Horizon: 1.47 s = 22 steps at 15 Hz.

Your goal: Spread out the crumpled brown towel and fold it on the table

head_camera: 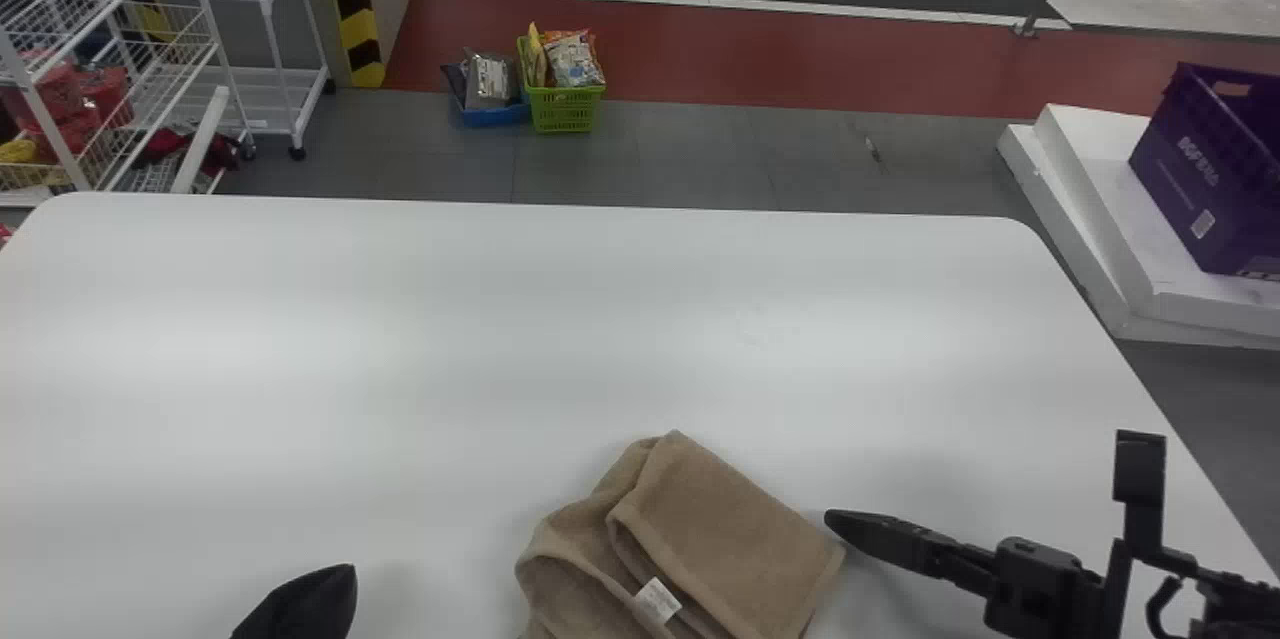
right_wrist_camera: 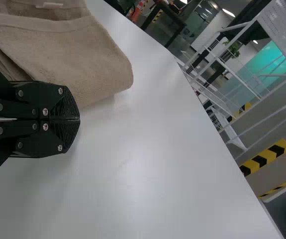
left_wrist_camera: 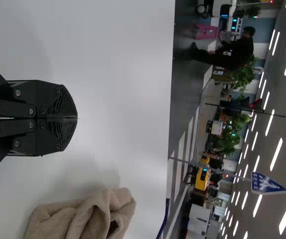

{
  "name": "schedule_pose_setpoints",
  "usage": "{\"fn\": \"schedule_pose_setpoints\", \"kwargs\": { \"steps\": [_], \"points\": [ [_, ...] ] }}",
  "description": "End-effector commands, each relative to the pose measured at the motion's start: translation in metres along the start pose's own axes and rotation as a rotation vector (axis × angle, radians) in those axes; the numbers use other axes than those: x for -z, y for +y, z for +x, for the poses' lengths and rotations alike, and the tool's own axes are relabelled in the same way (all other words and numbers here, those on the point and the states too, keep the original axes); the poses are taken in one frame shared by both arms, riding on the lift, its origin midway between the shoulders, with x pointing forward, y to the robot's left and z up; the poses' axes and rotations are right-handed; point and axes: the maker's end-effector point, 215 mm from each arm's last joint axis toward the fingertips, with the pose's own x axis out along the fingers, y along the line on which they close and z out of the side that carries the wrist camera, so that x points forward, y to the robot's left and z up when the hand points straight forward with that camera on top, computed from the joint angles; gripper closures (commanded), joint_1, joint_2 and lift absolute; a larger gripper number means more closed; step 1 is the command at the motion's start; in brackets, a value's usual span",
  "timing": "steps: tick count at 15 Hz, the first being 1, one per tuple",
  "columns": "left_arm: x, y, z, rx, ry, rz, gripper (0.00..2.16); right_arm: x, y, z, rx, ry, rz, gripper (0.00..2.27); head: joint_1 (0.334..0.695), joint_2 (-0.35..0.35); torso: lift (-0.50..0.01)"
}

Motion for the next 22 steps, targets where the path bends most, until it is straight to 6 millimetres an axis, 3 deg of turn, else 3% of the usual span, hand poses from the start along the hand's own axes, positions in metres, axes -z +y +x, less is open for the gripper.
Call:
{"fn": "schedule_pose_setpoints", "kwargs": {
  "steps": [1, 4, 7, 9, 11, 13, 16, 18, 22],
  "points": [
    [-0.001, 0.002, 0.0, -0.003, -0.002, 0.001, 1.91, -0.008, 0.005, 0.027, -0.017, 0.03, -0.021, 2.19, 0.695, -0.089, -0.127],
    [-0.003, 0.004, -0.001, -0.007, -0.006, 0.0, 1.91, -0.013, 0.015, 0.058, -0.038, 0.077, -0.048, 2.19, 0.695, -0.05, -0.127],
    [-0.003, 0.008, -0.002, -0.011, -0.008, -0.004, 1.91, -0.002, 0.033, 0.076, -0.065, 0.127, -0.036, 2.19, 0.695, 0.008, -0.127],
    [-0.004, 0.009, -0.002, -0.012, -0.008, -0.001, 1.91, -0.001, 0.041, 0.061, -0.048, 0.12, -0.041, 2.19, 0.695, 0.034, -0.127],
    [-0.004, 0.011, -0.001, -0.014, -0.007, -0.001, 1.91, -0.006, 0.042, 0.028, 0.002, 0.081, -0.066, 2.19, 0.695, 0.045, -0.127],
    [-0.003, 0.012, 0.003, -0.012, -0.005, -0.004, 1.91, -0.006, 0.04, -0.004, 0.037, 0.043, -0.086, 2.19, 0.695, 0.024, -0.127],
    [0.002, 0.009, 0.01, -0.01, 0.016, -0.015, 1.91, 0.001, 0.058, -0.039, 0.025, 0.018, -0.04, 2.19, 0.695, -0.036, -0.127],
    [0.003, 0.01, 0.01, -0.013, 0.022, -0.013, 1.91, 0.013, 0.062, -0.051, 0.043, 0.035, -0.036, 2.19, 0.695, -0.057, -0.127],
    [0.0, 0.012, 0.013, -0.017, 0.017, -0.016, 1.91, 0.036, 0.046, -0.055, 0.078, 0.065, -0.03, 2.19, 0.695, -0.08, -0.127]
  ]
}}
